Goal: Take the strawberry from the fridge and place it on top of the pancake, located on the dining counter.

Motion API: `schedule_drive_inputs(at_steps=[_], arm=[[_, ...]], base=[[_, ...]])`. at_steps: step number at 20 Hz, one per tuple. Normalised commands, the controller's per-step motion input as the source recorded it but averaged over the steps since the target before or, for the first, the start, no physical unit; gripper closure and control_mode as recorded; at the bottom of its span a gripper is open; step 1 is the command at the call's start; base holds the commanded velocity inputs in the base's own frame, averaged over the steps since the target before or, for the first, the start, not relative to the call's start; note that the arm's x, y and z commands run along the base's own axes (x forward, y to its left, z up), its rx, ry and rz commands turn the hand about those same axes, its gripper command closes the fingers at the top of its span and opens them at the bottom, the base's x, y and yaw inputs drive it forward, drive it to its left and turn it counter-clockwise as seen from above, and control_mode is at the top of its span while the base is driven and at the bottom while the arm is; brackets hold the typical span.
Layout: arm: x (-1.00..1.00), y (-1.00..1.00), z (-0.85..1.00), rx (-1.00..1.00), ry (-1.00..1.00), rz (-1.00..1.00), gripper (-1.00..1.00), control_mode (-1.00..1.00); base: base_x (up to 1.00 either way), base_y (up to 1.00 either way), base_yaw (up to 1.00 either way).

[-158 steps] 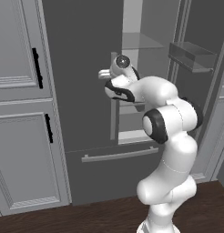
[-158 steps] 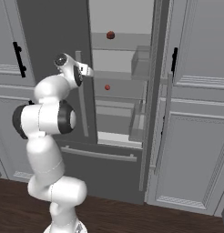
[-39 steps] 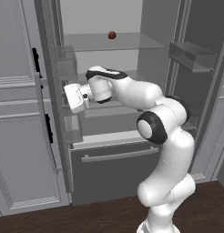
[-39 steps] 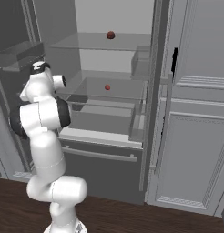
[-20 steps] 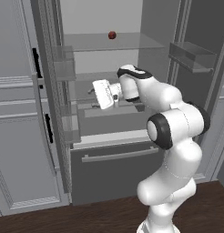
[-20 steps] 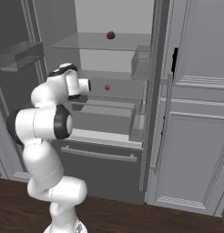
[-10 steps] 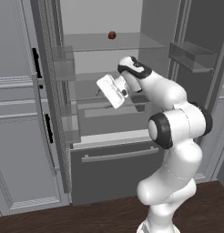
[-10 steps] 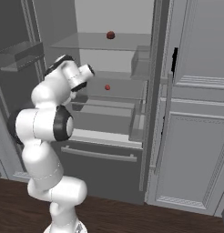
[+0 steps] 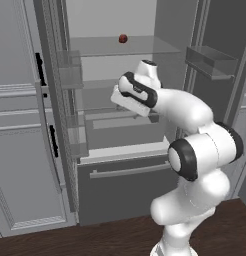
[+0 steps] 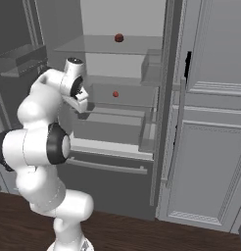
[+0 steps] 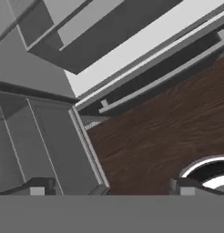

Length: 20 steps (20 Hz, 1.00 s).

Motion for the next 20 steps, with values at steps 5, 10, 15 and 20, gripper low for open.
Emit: schedule_drive_inputs(at_steps=[5,10,15,20], arm=[[-0.14,-0.85,-0.19,-0.46,-0.22,0.27,-1.0,-1.0],[-0.41,-0.92,0.01,-0.14,-0.1,0.31,-1.0,-1.0],[-0.93,-0.28,0.26,-0.11,-0.01,0.11,-1.0,-1.0],[-1.0,0.0,0.44,-0.01,0.01,0.01,-1.0,-1.0]], base=[[0.0,0.0,0.0],[0.0,0.0,0.0],[0.0,0.0,0.0],[0.0,0.0,0.0]])
